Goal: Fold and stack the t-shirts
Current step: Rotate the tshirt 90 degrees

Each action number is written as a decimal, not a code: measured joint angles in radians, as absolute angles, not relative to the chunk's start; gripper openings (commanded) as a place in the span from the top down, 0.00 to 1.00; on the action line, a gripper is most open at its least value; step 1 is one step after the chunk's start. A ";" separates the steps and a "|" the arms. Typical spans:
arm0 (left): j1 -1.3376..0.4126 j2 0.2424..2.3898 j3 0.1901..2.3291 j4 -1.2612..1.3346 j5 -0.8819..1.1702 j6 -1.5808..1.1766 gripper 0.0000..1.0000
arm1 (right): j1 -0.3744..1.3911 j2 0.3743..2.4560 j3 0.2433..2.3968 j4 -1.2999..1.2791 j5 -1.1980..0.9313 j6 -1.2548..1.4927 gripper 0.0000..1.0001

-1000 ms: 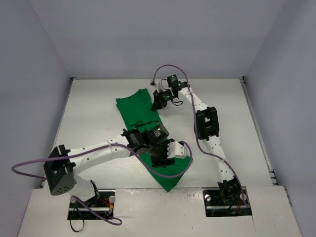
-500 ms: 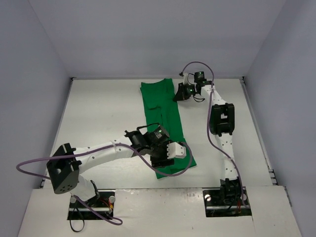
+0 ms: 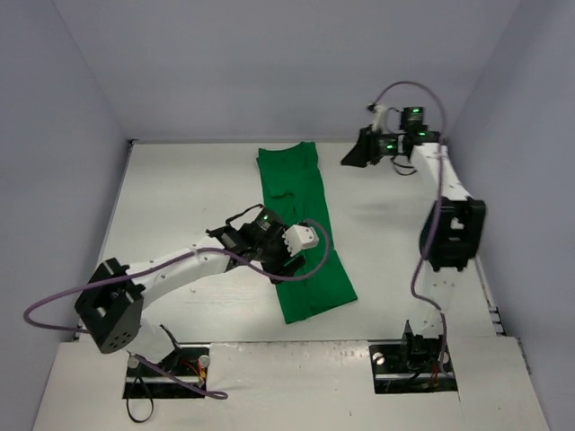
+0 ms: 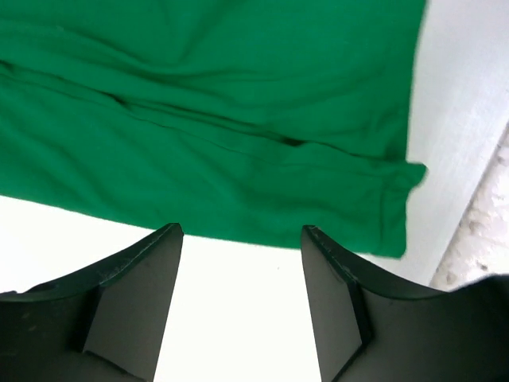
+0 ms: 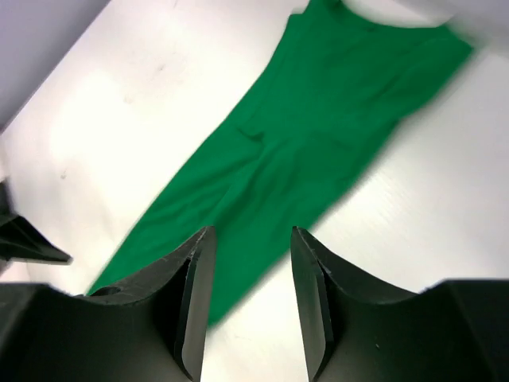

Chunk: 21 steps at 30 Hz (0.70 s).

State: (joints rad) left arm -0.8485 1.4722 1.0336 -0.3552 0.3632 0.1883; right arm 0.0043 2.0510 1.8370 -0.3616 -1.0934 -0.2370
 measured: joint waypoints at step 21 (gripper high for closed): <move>-0.739 1.688 1.171 -0.249 0.342 0.116 0.64 | 0.075 1.597 0.978 -0.401 -1.028 -0.369 1.00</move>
State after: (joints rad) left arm -0.7391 1.6875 1.1707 -0.2494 0.3418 0.1157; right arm 0.0754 1.5965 0.9781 -0.4009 -1.0277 -0.3690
